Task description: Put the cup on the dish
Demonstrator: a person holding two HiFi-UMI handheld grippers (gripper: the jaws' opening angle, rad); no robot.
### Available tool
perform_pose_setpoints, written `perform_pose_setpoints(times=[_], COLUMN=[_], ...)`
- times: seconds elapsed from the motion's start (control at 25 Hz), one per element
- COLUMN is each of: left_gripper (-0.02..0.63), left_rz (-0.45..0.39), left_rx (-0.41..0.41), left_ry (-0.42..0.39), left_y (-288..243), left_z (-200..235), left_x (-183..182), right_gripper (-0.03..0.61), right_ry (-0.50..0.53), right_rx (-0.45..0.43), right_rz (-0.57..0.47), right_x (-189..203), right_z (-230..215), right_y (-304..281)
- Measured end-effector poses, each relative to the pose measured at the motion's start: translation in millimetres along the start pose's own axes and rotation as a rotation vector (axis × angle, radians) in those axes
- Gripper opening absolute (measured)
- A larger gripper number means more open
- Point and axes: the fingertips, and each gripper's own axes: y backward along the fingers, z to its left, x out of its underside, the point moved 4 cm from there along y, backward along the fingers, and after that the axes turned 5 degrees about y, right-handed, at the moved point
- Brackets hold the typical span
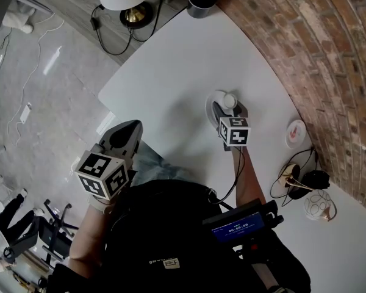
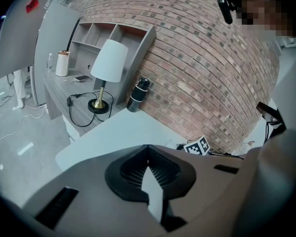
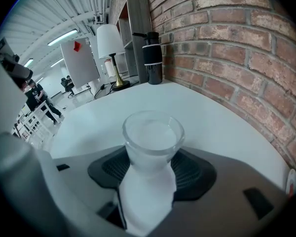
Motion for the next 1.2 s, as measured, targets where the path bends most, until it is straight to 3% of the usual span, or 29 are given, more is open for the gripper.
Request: perform_pose_setpoints(times=[1.2], left_gripper=[0.005], left_rz=[0.005], left_rx=[0.001], left_ry=[0.006], left_y=[0.3], left_z=[-3.3], left_x=[9.3], right_gripper=[0.262], right_ry=[0.069], right_rx=[0.07], right_rz=[-0.016], right_x=[0.8], right_z=[7.6], right_y=[-3.0])
